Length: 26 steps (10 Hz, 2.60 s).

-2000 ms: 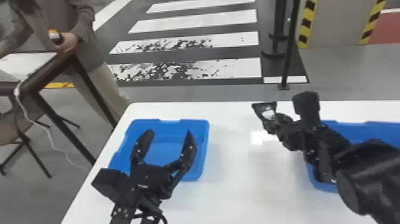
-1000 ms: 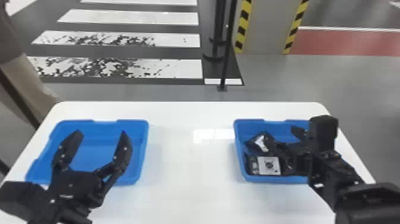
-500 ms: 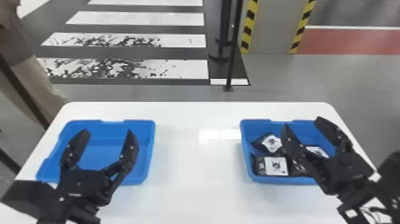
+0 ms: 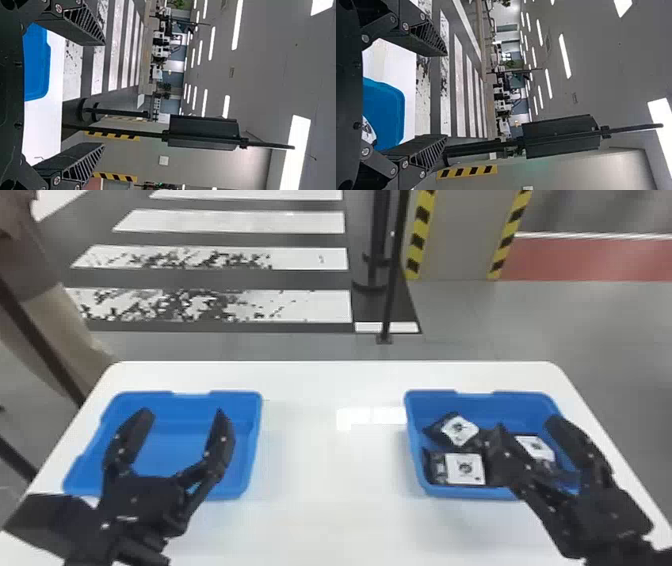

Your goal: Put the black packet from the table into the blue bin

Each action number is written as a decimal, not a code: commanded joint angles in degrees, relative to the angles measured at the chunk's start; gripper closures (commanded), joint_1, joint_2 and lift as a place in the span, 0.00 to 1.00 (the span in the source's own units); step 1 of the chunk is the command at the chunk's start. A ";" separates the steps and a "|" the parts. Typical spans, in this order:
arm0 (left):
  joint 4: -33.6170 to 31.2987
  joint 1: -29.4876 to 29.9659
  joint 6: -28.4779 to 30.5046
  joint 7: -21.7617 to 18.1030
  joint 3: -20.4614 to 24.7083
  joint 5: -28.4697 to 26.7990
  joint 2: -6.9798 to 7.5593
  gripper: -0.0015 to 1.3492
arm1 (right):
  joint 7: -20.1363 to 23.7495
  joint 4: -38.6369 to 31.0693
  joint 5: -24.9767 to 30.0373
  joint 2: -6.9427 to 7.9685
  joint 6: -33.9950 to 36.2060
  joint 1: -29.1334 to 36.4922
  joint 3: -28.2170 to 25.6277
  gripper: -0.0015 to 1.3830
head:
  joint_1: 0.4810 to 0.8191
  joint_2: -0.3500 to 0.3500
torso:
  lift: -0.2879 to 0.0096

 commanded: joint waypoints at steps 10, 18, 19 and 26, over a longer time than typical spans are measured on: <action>-0.14 0.14 -0.05 -0.07 0.15 0.00 0.05 0.09 | -3.42 -5.12 2.96 0.99 5.87 2.34 -1.19 0.23 | 0.63 0.47 | 0.60; -0.14 -0.14 0.23 -0.07 -0.19 0.00 0.32 0.10 | -3.51 -5.12 2.96 0.99 6.29 2.06 -1.19 0.23 | 0.63 0.46 | 0.60; -0.14 -0.14 0.09 -0.15 -0.19 0.00 0.32 0.09 | -3.51 -5.12 2.96 0.99 6.43 2.20 -1.19 0.23 | 0.63 0.46 | 0.60; -0.28 0.14 -0.05 -0.15 -0.07 0.00 0.32 0.09 | -3.69 -4.98 2.28 0.99 6.85 2.06 -1.19 0.23 | 0.63 0.46 | 0.60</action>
